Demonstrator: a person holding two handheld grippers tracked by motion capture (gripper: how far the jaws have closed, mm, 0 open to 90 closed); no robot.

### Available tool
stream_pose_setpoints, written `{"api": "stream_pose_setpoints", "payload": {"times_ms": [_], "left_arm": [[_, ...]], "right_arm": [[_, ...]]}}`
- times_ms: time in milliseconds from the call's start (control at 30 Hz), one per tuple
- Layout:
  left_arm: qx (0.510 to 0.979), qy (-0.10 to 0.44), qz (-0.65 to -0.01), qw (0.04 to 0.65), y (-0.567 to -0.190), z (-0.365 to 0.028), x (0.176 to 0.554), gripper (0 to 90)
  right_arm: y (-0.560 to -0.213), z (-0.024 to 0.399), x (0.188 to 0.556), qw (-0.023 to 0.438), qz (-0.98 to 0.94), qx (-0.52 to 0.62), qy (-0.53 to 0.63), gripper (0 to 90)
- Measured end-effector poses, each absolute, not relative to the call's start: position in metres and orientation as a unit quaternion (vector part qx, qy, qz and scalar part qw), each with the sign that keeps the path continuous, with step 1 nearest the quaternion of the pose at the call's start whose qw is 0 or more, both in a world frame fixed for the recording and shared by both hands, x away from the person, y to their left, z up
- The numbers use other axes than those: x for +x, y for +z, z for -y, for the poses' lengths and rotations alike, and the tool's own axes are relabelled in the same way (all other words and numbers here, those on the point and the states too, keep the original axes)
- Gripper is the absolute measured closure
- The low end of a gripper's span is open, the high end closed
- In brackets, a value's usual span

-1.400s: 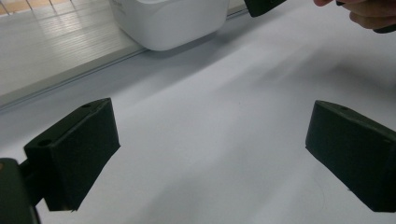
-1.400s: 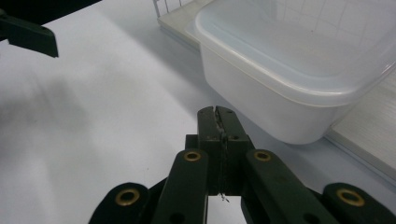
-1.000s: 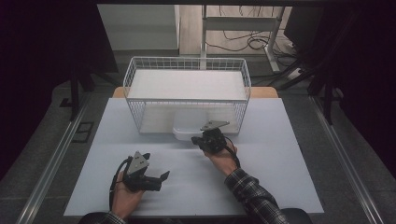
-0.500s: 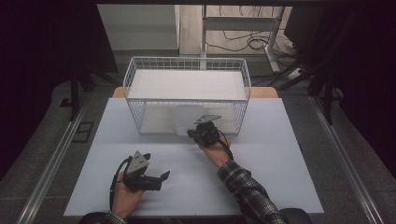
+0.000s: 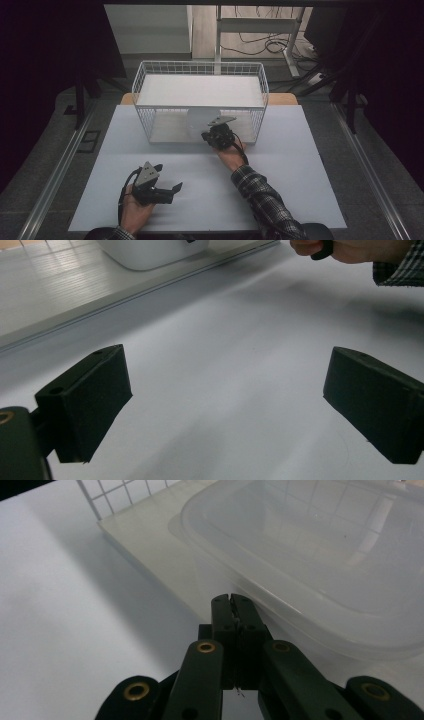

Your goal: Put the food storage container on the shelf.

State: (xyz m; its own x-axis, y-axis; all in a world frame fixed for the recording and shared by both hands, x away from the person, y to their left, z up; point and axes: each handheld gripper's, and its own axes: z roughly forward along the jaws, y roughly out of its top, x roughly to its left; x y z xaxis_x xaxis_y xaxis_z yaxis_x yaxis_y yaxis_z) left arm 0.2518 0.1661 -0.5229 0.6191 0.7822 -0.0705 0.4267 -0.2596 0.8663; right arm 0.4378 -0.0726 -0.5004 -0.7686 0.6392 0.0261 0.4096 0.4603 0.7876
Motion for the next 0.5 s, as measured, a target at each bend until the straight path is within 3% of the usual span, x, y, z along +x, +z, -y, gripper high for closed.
{"api": "stream_pose_setpoints", "payload": {"times_ms": [67,267,500], "left_arm": [[0.769,0.19,-0.393,0.466,-0.523,-0.167,0.252,4.3],[0.77,0.192,-0.392,0.465,-0.523,-0.167,0.252,3.4],[0.772,0.186,-0.392,0.465,-0.524,-0.167,0.254,2.8]], "right_arm": [[-0.501,0.073,0.439,0.134,-0.842,0.313,0.419,86.8],[-0.498,0.075,0.432,0.125,-0.836,0.313,0.432,64.0],[-0.492,0.079,0.421,0.117,-0.84,0.308,0.432,47.0]]}}
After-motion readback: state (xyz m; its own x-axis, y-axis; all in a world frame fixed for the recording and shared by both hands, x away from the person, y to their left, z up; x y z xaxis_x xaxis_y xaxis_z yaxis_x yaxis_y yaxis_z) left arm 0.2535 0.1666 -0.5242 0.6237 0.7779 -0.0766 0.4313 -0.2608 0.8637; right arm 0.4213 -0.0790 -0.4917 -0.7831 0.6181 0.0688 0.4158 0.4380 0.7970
